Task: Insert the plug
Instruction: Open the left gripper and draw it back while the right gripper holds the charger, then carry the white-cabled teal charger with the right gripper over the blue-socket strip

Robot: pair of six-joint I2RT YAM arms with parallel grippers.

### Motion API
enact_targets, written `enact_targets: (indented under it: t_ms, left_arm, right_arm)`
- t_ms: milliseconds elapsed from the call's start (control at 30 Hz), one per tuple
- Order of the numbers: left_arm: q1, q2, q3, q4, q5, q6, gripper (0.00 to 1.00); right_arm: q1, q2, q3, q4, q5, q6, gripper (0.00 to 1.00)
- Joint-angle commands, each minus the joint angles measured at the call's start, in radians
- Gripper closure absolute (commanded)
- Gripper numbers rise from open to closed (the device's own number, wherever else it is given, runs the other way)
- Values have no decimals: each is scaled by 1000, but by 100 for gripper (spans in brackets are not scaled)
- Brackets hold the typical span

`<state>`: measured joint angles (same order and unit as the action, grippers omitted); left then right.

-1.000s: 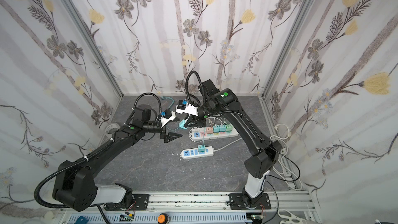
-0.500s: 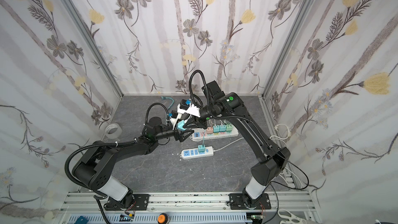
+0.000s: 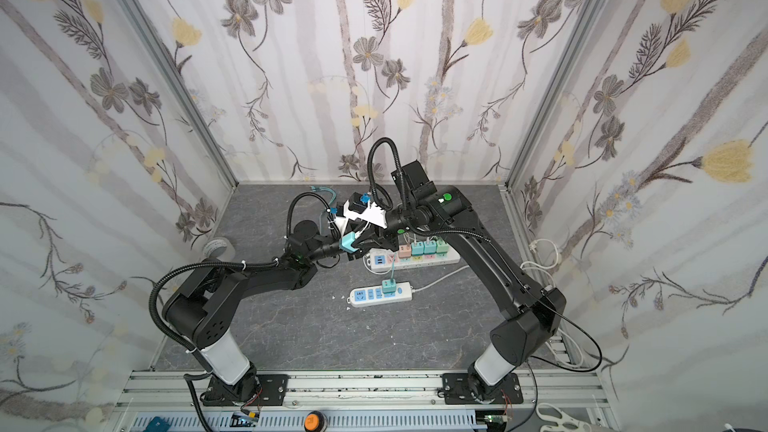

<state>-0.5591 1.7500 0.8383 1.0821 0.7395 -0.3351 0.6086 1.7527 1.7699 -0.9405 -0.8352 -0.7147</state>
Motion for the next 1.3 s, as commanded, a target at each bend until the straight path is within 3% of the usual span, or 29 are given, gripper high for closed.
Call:
enact_targets:
  t_ms: [0, 167, 400, 567, 900, 1267]
  left_arm:
    - [2, 23, 22, 27, -26, -9, 69]
    - [4, -9, 16, -38, -104, 46, 100]
    - [21, -182, -25, -303, -282, 207, 100]
    - [62, -288, -32, -480, -375, 225, 100]
    - [101, -480, -47, -690, -552, 378, 100]
    - [147, -615, -7, -849, -656, 463, 100]
  right_arm:
    - [2, -12, -13, 78, -49, 24, 100]
    - [2, -19, -27, 73, -44, 24, 100]
    - [2, -22, -49, 74, -39, 20, 100]
    - [2, -15, -47, 74, -51, 23, 100]
    - [5, -2, -41, 71, 18, 34, 100]
    - [35, 61, 28, -10, 99, -7, 100]
